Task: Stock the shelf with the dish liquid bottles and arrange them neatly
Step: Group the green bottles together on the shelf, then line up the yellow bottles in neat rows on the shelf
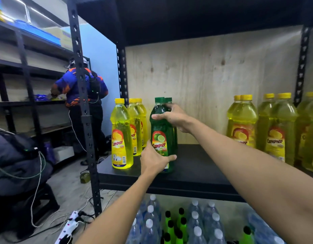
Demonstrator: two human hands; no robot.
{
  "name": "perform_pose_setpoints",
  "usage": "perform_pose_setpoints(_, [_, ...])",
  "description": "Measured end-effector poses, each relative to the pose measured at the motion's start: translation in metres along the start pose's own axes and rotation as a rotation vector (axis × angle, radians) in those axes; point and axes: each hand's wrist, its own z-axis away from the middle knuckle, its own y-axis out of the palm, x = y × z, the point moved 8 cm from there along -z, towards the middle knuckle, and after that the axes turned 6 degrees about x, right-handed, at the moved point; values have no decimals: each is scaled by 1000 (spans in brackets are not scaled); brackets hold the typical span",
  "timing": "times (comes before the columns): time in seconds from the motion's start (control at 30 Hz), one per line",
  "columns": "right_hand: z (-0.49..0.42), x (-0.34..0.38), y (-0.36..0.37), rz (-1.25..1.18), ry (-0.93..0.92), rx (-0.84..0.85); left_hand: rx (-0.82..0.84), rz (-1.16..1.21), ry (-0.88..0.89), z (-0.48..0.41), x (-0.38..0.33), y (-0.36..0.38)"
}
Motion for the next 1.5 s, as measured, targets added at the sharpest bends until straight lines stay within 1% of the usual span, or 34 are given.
perform_pose_setpoints(0.1, [-2,-6,-3,-22,-19,-20,13,-9,6,-6,4,3])
perform_pose_setpoints(0.23, [-8,-12,-1,-12,-28,-19,-11,-43,21,-10,9,4])
perform_pose_setpoints(0.33, [-8,-14,0,-21,-30,-35,25,-54,23,-11,12,5])
perform_pose_setpoints(0.4, [-7,-16,2,-13,-6,-11,53,-39,24,-11,13,6])
perform_pose_setpoints(0.47, [1,-17,3,71,58,58,72,-36,14,-5,12,6])
perform_pose_setpoints(0.5, [8,-15,-2,145,86,76,47,-59,21,1,9,4])
perform_pose_setpoints(0.53, [17,-8,-12,224,83,62,-24,-103,65,10,2,-2])
perform_pose_setpoints(0.57, [30,2,-30,305,54,-1,-131,-159,161,22,-11,-9])
perform_pose_setpoints(0.6, [44,14,-53,375,5,-108,-249,-219,302,36,-29,-15])
perform_pose_setpoints(0.63, [61,27,-81,447,-48,-252,-342,-258,456,53,-49,-16])
perform_pose_setpoints(0.67, [79,38,-110,523,-95,-400,-367,-268,586,66,-68,-10])
perform_pose_setpoints(0.7, [96,47,-134,597,-130,-539,-323,-261,675,73,-82,1])
perform_pose_setpoints(0.73, [113,53,-157,678,-142,-667,-217,-223,717,73,-97,18])
perform_pose_setpoints(0.77, [126,52,-177,753,-117,-770,-65,-163,697,70,-108,39])
perform_pose_setpoints(0.8, [136,48,-194,802,-57,-839,100,-75,621,66,-117,61])
perform_pose_setpoints(0.83, [141,37,-209,799,36,-860,250,19,509,61,-123,84])
perform_pose_setpoints(0.9, [141,5,-228,674,223,-786,467,151,284,52,-127,128])
perform_pose_setpoints(0.97, [136,-25,-235,545,325,-683,592,185,146,49,-129,164])
perform_pose_setpoints(1.03, [132,-44,-236,504,349,-631,622,154,102,48,-131,184])
perform_pose_setpoints(1.2, [134,-53,-232,629,265,-666,634,196,143,51,-139,207])
perform_pose_setpoints(1.27, [132,-47,-224,632,201,-639,599,231,154,50,-138,210])
perform_pose_setpoints(1.4, [118,-30,-195,665,32,-503,339,270,163,38,-122,193])
perform_pose_setpoints(1.5, [93,-21,-178,642,-37,-424,216,269,149,19,-107,176])
